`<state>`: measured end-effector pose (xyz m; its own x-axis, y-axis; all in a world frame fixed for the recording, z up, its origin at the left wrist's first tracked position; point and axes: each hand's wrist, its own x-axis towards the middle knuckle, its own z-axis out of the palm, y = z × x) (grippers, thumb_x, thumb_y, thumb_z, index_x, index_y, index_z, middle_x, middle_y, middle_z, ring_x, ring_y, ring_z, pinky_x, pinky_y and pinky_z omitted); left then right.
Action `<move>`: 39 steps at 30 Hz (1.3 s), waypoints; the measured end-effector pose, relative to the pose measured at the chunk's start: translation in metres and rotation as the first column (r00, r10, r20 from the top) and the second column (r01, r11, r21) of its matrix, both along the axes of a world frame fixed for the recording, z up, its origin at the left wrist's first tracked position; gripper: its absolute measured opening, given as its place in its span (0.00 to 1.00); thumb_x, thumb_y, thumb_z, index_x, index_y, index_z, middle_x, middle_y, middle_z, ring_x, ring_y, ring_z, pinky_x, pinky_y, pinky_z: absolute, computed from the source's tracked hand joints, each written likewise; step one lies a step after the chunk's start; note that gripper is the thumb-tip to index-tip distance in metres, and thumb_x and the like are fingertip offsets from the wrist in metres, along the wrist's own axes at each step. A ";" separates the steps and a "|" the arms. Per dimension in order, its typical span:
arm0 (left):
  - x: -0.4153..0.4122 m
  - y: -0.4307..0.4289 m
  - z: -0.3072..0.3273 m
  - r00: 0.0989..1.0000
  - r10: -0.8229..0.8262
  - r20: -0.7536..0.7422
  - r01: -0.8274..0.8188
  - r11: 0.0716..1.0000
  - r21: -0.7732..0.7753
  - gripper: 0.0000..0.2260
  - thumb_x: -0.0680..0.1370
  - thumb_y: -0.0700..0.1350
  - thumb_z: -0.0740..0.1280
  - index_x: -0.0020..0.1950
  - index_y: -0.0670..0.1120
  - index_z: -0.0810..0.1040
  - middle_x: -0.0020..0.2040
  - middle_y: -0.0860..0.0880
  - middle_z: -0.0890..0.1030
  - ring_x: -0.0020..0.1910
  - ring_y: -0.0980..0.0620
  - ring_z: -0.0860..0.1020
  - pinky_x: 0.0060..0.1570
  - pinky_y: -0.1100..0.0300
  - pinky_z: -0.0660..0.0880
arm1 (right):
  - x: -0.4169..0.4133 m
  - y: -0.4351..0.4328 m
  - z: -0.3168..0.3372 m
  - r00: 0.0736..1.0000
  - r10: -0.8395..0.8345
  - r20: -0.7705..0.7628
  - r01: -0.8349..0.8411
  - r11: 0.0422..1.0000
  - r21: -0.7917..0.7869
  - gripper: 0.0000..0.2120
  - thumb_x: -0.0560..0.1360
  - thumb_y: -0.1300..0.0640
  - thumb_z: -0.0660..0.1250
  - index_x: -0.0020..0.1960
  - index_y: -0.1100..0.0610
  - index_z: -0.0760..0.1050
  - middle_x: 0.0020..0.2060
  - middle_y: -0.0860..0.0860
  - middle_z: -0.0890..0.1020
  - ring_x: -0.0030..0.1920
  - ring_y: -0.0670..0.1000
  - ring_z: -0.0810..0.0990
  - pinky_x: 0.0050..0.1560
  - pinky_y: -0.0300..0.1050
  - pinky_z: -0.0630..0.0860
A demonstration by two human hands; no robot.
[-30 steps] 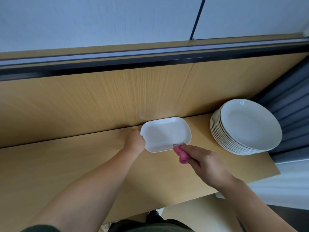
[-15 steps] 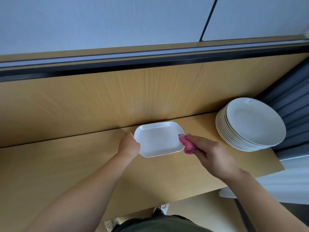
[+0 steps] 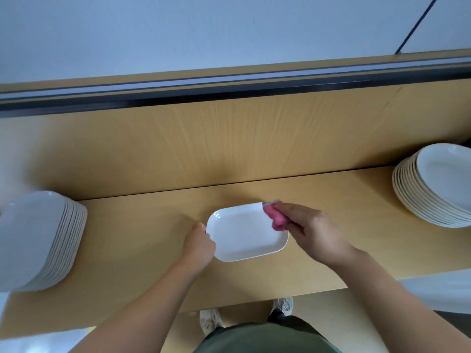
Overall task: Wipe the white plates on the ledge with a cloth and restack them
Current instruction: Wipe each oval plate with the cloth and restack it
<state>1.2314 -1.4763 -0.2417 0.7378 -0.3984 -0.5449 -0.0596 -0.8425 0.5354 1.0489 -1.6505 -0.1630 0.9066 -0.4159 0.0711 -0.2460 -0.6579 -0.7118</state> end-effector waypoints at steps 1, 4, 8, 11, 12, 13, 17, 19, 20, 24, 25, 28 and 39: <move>0.001 0.005 -0.001 1.000 0.004 0.003 -0.004 1.000 0.002 0.03 0.78 0.36 0.57 0.49 0.41 0.69 0.40 0.48 0.73 0.35 0.51 0.70 0.31 0.58 0.64 | 0.005 0.005 -0.002 1.000 0.014 -0.007 -0.014 1.000 0.002 0.13 0.82 0.50 0.59 0.62 0.48 0.77 0.45 0.40 0.81 0.51 0.42 0.82 0.55 0.50 0.78; 0.005 0.015 -0.002 1.000 0.025 -0.009 -0.025 0.999 -0.044 0.05 0.79 0.39 0.57 0.49 0.43 0.71 0.43 0.46 0.78 0.37 0.48 0.79 0.35 0.57 0.73 | 0.016 0.016 -0.007 1.000 0.030 -0.003 -0.030 1.000 0.006 0.14 0.80 0.57 0.61 0.63 0.48 0.77 0.50 0.36 0.80 0.51 0.39 0.81 0.54 0.46 0.78; 0.007 0.024 0.004 0.999 0.014 -0.049 -0.019 0.996 -0.092 0.07 0.79 0.39 0.57 0.48 0.45 0.74 0.38 0.45 0.82 0.32 0.50 0.82 0.30 0.62 0.72 | 0.031 0.022 -0.018 0.998 0.035 -0.058 -0.037 0.999 -0.030 0.18 0.76 0.67 0.63 0.60 0.50 0.78 0.56 0.38 0.80 0.51 0.40 0.81 0.52 0.45 0.78; 0.013 0.028 -0.001 0.999 -0.035 -0.016 0.034 0.997 -0.074 0.05 0.78 0.41 0.60 0.48 0.46 0.75 0.39 0.47 0.82 0.35 0.48 0.82 0.37 0.56 0.78 | 0.047 0.024 -0.029 0.988 0.020 -0.153 -0.027 0.999 -0.044 0.18 0.76 0.66 0.61 0.56 0.47 0.77 0.47 0.38 0.80 0.47 0.40 0.80 0.49 0.45 0.78; 0.016 0.029 -0.003 0.996 -0.089 0.031 0.090 0.995 -0.046 0.04 0.78 0.42 0.61 0.49 0.46 0.75 0.42 0.48 0.81 0.39 0.48 0.81 0.42 0.54 0.79 | 0.052 0.025 -0.035 0.985 0.009 -0.172 -0.020 0.998 -0.066 0.16 0.77 0.64 0.59 0.55 0.46 0.77 0.45 0.36 0.78 0.45 0.39 0.78 0.48 0.44 0.79; 0.019 0.030 -0.004 0.983 -0.162 0.090 0.164 0.987 -0.005 0.06 0.78 0.44 0.62 0.53 0.46 0.75 0.45 0.49 0.81 0.44 0.48 0.80 0.46 0.53 0.78 | 0.058 0.026 -0.042 0.983 -0.003 -0.181 -0.018 0.994 -0.110 0.14 0.77 0.60 0.57 0.54 0.44 0.76 0.43 0.34 0.77 0.44 0.39 0.77 0.45 0.43 0.78; 0.028 0.036 -0.003 0.860 -0.478 0.178 0.464 0.878 0.114 0.25 0.77 0.51 0.65 0.73 0.51 0.64 0.60 0.53 0.76 0.58 0.49 0.75 0.52 0.55 0.73 | 0.077 0.033 -0.084 0.954 -0.069 -0.291 -0.033 0.943 -0.332 0.13 0.71 0.64 0.62 0.52 0.52 0.77 0.51 0.46 0.79 0.51 0.51 0.80 0.39 0.45 0.78; 0.031 0.038 -0.006 0.810 -0.568 0.143 0.554 0.822 0.128 0.31 0.74 0.54 0.67 0.75 0.55 0.59 0.63 0.54 0.73 0.60 0.50 0.73 0.53 0.54 0.73 | 0.082 0.041 -0.103 0.900 -0.112 -0.422 -0.064 0.922 -0.382 0.24 0.63 0.66 0.72 0.59 0.59 0.77 0.58 0.58 0.79 0.57 0.64 0.79 0.47 0.54 0.80; 0.033 0.039 -0.007 0.798 -0.589 0.131 0.575 0.808 0.128 0.33 0.73 0.55 0.68 0.76 0.55 0.58 0.65 0.55 0.71 0.62 0.51 0.72 0.54 0.54 0.73 | 0.082 0.047 -0.110 0.876 -0.129 -0.465 -0.066 0.923 -0.380 0.29 0.62 0.65 0.75 0.63 0.61 0.75 0.62 0.60 0.77 0.61 0.67 0.77 0.52 0.59 0.79; 0.037 0.038 -0.009 0.797 -0.595 0.102 0.589 0.803 0.090 0.39 0.72 0.55 0.71 0.78 0.52 0.55 0.72 0.55 0.66 0.69 0.52 0.67 0.61 0.56 0.70 | 0.083 0.063 -0.118 0.844 -0.127 -0.522 -0.071 0.937 -0.342 0.29 0.72 0.59 0.69 0.72 0.63 0.67 0.71 0.63 0.70 0.69 0.70 0.68 0.65 0.64 0.70; 0.038 0.038 -0.009 0.799 -0.594 0.094 0.588 0.804 0.087 0.39 0.72 0.55 0.71 0.78 0.52 0.55 0.73 0.55 0.65 0.70 0.53 0.66 0.63 0.57 0.68 | 0.084 0.066 -0.118 0.834 -0.140 -0.534 -0.077 0.928 -0.363 0.26 0.74 0.58 0.64 0.72 0.63 0.68 0.70 0.62 0.70 0.68 0.70 0.69 0.64 0.64 0.71; 0.041 0.037 -0.008 0.795 -0.600 0.092 0.593 0.800 0.092 0.41 0.71 0.56 0.73 0.79 0.51 0.55 0.75 0.56 0.63 0.72 0.54 0.64 0.64 0.58 0.67 | 0.087 0.073 -0.120 0.784 -0.145 -0.603 -0.123 0.917 -0.380 0.27 0.72 0.53 0.54 0.68 0.61 0.73 0.67 0.61 0.75 0.64 0.69 0.74 0.60 0.61 0.74; 0.045 0.039 -0.009 0.779 -0.609 0.148 0.605 0.792 0.075 0.41 0.68 0.57 0.74 0.77 0.56 0.58 0.70 0.59 0.69 0.67 0.54 0.68 0.60 0.57 0.72 | 0.099 0.091 -0.104 0.731 0.116 -0.673 -0.336 0.919 -0.207 0.44 0.61 0.45 0.29 0.78 0.51 0.35 0.76 0.50 0.33 0.76 0.61 0.32 0.76 0.53 0.34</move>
